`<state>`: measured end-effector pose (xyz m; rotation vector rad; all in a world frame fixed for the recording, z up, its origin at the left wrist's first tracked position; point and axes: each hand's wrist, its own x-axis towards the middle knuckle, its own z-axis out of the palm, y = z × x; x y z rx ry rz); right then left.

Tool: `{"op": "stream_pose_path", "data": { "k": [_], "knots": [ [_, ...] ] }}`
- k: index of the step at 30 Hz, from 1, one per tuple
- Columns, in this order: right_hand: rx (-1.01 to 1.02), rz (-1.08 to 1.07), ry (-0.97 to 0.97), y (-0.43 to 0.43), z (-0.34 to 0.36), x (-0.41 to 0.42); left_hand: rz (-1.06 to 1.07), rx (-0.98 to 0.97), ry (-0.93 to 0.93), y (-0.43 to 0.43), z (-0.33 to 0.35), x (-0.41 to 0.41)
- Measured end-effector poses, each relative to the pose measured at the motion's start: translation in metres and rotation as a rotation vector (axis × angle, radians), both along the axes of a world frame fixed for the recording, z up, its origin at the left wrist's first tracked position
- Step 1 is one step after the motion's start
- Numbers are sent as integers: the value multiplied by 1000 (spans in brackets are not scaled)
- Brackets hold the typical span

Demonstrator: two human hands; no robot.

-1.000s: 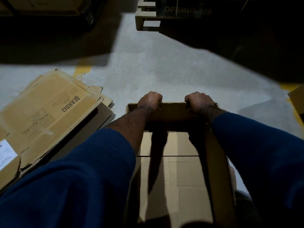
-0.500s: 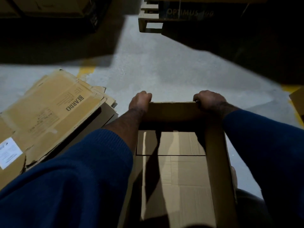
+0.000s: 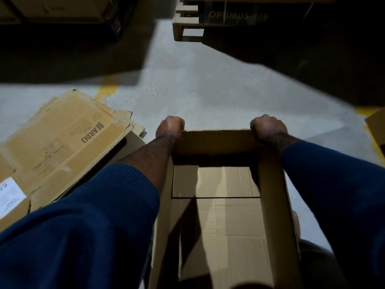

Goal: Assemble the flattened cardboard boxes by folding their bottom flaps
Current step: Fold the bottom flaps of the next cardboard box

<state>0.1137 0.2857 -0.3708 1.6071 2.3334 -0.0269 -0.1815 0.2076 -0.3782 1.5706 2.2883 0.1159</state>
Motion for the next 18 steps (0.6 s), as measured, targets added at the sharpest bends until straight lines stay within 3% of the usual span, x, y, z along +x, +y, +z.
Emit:
{"op": "stream_pose_path", "data": {
  "k": [4,6,11,15,18],
  "knots": [
    [-11,72,12,-14,5,-2,-87,43,141,-15,3,12],
    [10,100,59,-24,13,-6,-33,116,122,-35,7,24],
    [-113,-192,329,-66,48,-30,255,191,-38,-114,27,48],
    [-281,-246,459,-144,59,-43,504,14,-167,-211,12,45],
    [-416,-251,522,-220,52,-44,382,-126,-82,-272,-48,23]
  ]
}}
